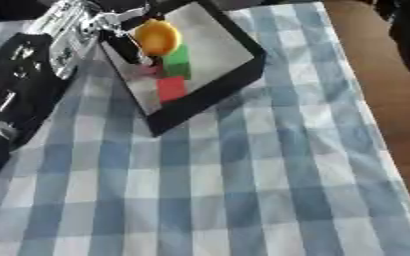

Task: Pick up objects on the table and place them in the box.

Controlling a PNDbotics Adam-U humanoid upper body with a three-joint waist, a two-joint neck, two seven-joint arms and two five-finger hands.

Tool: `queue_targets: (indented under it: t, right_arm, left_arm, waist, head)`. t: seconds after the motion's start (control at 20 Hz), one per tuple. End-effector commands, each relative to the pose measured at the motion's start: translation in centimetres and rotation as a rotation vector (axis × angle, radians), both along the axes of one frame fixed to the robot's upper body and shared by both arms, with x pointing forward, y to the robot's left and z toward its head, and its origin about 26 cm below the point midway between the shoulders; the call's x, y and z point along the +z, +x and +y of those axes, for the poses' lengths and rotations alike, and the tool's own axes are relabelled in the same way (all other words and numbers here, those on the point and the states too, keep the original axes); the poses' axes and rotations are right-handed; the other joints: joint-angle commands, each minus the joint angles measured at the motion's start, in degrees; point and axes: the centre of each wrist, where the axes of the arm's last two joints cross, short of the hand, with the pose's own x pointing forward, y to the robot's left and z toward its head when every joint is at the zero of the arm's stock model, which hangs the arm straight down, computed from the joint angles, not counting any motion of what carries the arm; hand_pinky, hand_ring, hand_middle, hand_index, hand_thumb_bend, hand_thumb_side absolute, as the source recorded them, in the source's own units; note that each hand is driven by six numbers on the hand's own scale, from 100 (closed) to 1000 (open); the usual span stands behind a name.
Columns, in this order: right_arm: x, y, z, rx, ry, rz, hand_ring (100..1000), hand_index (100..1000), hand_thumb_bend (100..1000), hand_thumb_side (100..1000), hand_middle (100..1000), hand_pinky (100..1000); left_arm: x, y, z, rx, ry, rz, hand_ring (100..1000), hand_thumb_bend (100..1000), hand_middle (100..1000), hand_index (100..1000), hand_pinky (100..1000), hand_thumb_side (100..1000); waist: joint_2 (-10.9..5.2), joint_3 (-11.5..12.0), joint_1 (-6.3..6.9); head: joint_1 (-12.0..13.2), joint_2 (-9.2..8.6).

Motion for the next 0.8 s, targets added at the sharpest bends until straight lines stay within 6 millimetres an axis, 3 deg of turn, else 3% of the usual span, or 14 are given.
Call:
queue_targets:
  t: [0.05,0.25,0.45,0.8]
  right_arm:
    - [1.0,-0.3,0.1,0.008,-0.004,-0.028,772,740,100,683,750,920]
    - [0.8,-0.3,0.0,0.004,-0.006,-0.022,772,740,100,688,749,920]
    - [0.6,-0.2,-0.1,-0.002,-0.012,-0.013,771,740,100,691,749,920]
    - [0.3,-0.2,-0.4,-0.013,-0.023,-0.001,771,740,100,684,749,920]
  left_arm:
    - [1.1,0.1,0.2,-0.006,-0.003,-0.032,765,563,728,804,770,314]
    - [1.1,0.1,0.4,0.014,0.012,-0.043,829,760,793,898,824,436]
    - [1.8,-0.2,0.5,0.025,0.009,-0.07,846,874,808,915,832,459]
    - [3.8,-0.8,1.5,0.03,-0.058,-0.093,830,856,789,899,813,455]
  waist:
    - [-1.66,-0.14,-0.26]
    - [-1.67,-0.1,-0.21]
    - [-1.74,0.12,-0.17]
    - [-2.11,0.78,-0.16]
  head:
    - [-0.01,-0.66]
    - [-0.13,-0.49]
    - [-0.38,-0.12]
    - [-1.01,0.4]
